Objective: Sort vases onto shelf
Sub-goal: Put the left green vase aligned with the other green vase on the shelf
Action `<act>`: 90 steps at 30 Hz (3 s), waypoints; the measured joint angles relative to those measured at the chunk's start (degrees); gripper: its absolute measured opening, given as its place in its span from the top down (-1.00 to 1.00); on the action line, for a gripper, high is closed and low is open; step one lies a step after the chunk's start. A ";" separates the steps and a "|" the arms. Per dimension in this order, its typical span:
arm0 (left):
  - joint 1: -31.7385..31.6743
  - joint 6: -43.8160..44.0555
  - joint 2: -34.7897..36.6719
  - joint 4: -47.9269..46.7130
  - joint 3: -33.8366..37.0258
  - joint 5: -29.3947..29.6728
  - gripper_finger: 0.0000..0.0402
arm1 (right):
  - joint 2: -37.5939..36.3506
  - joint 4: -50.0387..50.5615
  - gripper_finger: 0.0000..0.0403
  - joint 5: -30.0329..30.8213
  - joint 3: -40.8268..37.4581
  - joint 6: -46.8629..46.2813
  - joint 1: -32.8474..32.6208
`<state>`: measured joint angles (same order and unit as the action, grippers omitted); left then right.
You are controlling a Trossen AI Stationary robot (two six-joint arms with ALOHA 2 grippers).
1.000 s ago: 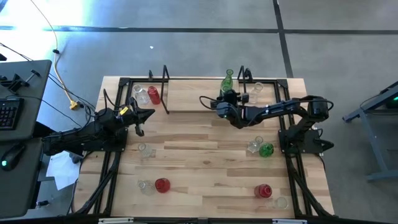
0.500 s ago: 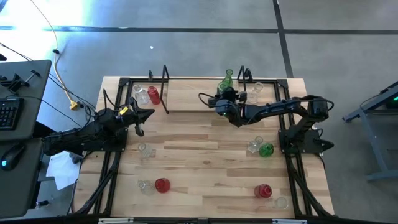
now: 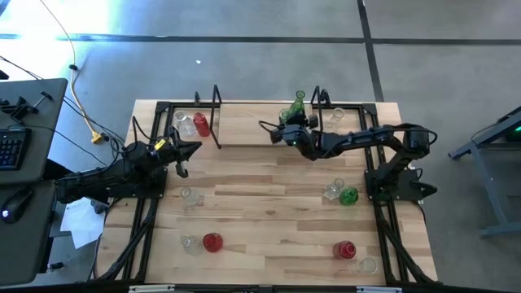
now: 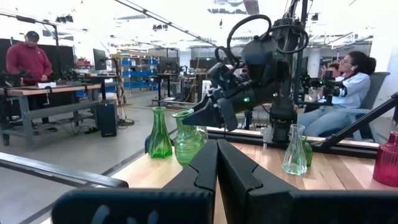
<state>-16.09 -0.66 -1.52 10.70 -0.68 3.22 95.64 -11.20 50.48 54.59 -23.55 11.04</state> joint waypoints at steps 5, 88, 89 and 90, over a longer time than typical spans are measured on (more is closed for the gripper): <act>0.00 -0.01 0.01 -0.02 0.01 0.00 0.99 | 0.00 0.08 -0.06 -0.21 0.00 -0.40 0.30; -0.01 -1.10 0.02 -0.65 0.01 0.00 0.99 | 6.86 34.04 0.85 -4.19 12.72 -3.95 -0.40; 0.01 -1.10 0.02 -0.65 -0.01 0.00 0.99 | 6.86 34.66 0.85 -4.11 12.72 -4.56 -0.40; 0.01 -1.10 0.02 -0.65 0.01 0.00 0.99 | 6.86 35.57 0.85 -3.96 12.81 -5.01 -0.40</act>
<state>-16.08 -1.76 -1.50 10.04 -0.67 3.22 102.50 24.36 46.52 67.40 -28.56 10.63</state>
